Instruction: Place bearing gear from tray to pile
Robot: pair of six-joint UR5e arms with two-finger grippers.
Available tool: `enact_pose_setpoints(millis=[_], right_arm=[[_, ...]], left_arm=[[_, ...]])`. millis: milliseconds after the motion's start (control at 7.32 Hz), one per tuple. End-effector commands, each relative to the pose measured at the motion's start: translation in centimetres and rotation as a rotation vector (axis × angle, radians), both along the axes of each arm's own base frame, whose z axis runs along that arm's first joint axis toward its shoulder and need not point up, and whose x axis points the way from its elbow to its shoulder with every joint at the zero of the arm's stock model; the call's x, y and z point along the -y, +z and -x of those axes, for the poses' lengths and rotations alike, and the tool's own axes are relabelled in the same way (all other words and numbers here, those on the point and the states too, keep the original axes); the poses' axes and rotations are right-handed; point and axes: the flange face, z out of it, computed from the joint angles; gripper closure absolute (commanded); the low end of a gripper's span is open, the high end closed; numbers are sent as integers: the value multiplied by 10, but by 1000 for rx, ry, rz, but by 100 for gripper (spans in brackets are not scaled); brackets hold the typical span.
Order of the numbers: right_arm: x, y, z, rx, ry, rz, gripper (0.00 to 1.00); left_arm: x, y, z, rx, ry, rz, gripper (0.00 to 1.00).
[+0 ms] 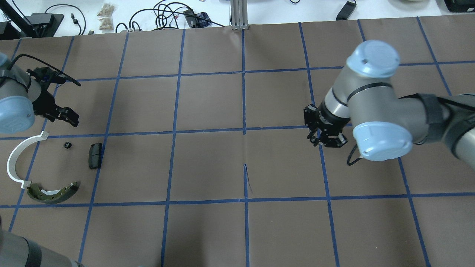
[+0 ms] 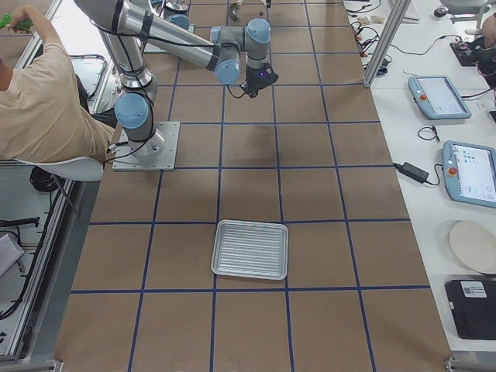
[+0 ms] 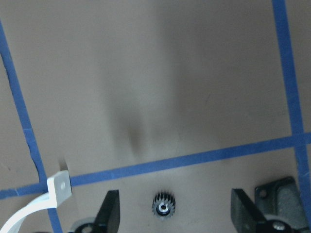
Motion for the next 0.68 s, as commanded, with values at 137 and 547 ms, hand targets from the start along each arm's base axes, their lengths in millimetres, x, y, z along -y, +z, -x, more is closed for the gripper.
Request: enact_pose_setpoints(millis=[137,547], right_arm=[[-1,-68,-116,81,-318,67,94],[0,-78,-131,129,-331,52,49]], left_arm=[[31,72,112,-14,62,72,8],[20,79,176,-37,102,24,0]])
